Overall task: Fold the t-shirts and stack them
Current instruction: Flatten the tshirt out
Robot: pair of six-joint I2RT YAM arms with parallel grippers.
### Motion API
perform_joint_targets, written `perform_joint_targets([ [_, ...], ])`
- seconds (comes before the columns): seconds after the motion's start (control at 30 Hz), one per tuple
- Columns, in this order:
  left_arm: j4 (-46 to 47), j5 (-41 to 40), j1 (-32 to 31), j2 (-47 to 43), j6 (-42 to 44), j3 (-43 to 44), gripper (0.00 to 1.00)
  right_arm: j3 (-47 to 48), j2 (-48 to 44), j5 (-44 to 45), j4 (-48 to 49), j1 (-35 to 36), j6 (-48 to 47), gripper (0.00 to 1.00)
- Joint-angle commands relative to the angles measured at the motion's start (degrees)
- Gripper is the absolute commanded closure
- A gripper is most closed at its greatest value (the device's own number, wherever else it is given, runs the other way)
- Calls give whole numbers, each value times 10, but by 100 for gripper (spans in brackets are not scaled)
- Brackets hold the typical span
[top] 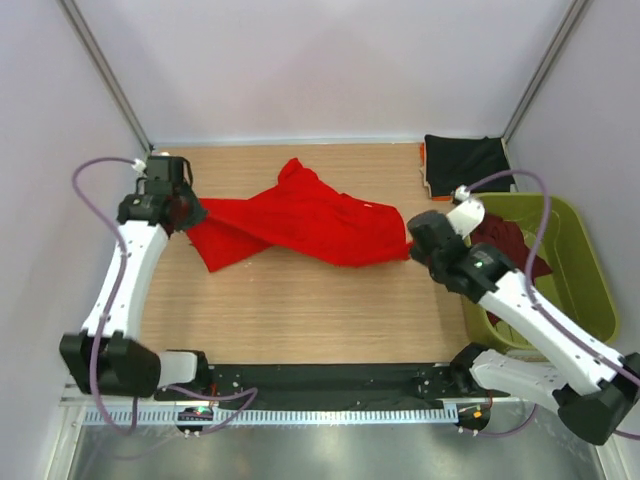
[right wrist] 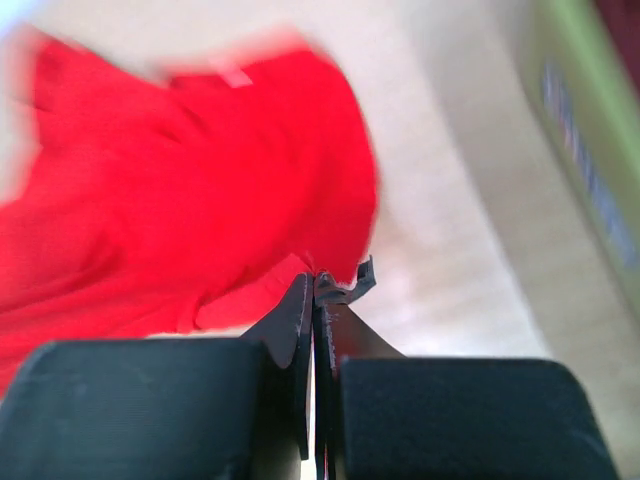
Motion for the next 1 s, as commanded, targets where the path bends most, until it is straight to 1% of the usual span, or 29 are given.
perform_joint_targets([
  [0.0,-10,-16,3,-83,28,61,100,136,-25,93,6,1,-194,99],
  [0.03,-6,-14,3,-97,31,67,100,156,-27,91,18,2,-228,99],
  [0.07,-3,-19,3,-127,35,73,100,179,-31,85,22,2,-281,99],
  [0.1,4,-22,3,-141,36,77,100,225,-35,80,23,1,-297,99],
  [0.17,8,-15,3,-169,37,103,100,270,-53,60,29,2,-334,99],
  [0.2,17,-6,3,-192,38,110,100,310,-62,44,31,2,-365,99],
  [0.23,24,4,3,-206,37,127,100,329,-69,33,35,2,-378,99],
  [0.27,36,36,3,-218,36,132,100,344,-88,18,43,2,-392,99],
  [0.3,63,50,3,-245,32,137,100,371,-97,3,62,2,-414,99],
  [0.4,98,77,3,-286,30,166,100,410,-128,-39,103,1,-455,99],
  [0.5,91,84,3,-288,33,237,100,449,-140,-67,130,2,-492,99],
  [0.6,93,105,-6,-271,39,302,100,481,-139,-100,147,2,-539,99],
  [0.67,95,104,-6,-257,38,322,100,480,-138,-124,166,2,-567,99],
  [0.7,97,99,-6,-253,40,337,100,485,-127,-121,167,1,-574,99],
  [0.8,97,76,-6,-229,60,338,100,483,-102,-113,163,2,-605,99],
  [0.87,95,70,-6,-209,76,329,100,464,-85,-111,181,1,-616,99],
  [0.9,98,70,-6,-202,80,322,100,444,-79,-104,209,2,-624,99],
  [0.97,111,55,-6,-191,88,287,100,432,-51,-95,236,1,-636,99],
])
